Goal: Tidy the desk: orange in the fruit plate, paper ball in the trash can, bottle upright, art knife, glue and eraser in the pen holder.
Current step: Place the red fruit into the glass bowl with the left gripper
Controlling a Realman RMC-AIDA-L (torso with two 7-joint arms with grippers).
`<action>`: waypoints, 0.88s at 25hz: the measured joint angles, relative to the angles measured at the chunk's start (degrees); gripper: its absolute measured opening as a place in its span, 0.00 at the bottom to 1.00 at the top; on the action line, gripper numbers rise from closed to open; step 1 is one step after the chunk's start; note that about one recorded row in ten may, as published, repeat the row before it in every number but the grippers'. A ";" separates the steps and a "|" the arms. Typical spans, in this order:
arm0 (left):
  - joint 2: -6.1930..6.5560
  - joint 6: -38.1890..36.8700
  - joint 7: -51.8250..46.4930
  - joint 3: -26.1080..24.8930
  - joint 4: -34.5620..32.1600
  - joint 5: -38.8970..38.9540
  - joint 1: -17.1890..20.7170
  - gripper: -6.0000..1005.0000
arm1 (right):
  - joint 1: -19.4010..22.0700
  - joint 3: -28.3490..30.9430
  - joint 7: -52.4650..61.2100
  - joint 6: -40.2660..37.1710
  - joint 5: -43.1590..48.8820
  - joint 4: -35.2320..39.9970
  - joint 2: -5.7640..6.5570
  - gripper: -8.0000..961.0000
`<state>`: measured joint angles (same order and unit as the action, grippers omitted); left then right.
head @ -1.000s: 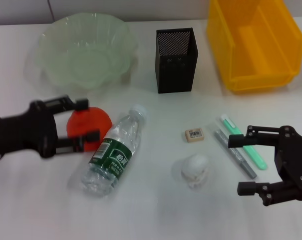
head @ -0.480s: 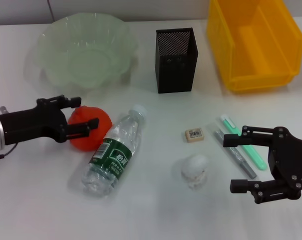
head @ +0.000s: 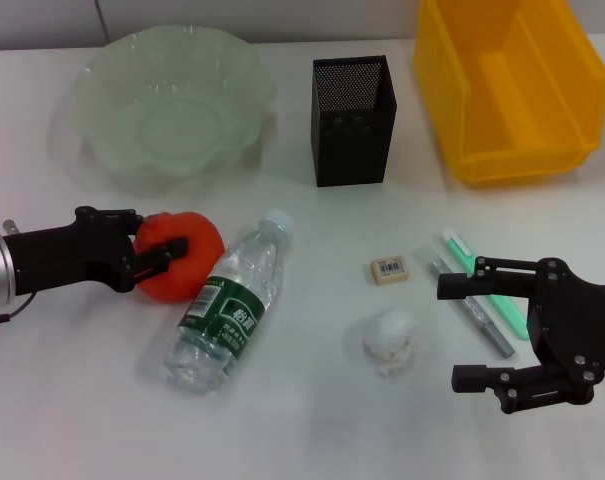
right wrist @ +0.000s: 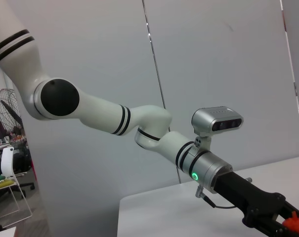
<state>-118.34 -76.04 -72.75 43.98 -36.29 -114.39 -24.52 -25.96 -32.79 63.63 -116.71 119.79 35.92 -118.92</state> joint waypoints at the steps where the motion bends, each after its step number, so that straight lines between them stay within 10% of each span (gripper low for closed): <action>1: 0.00 -0.07 0.04 -0.05 0.00 0.01 0.02 0.50 | 0.00 0.00 0.00 0.03 0.00 0.00 0.00 0.86; 7: -0.06 -1.39 0.20 -0.72 0.01 0.85 0.03 0.34 | 0.03 0.01 0.00 0.60 0.00 0.02 0.00 0.85; 14: -0.08 -6.80 -0.35 -6.40 0.48 19.36 -0.21 0.26 | 0.07 0.01 0.00 0.80 -0.25 -0.14 -0.06 0.85; 22: -0.21 13.59 -5.17 -5.33 7.31 31.94 -9.58 0.27 | -0.70 -0.09 -2.63 1.21 -0.18 -4.03 -0.09 0.85</action>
<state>-118.55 -62.46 -77.92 38.65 -28.98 -82.45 -34.10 -26.66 -32.88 60.99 -115.49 119.61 31.88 -119.00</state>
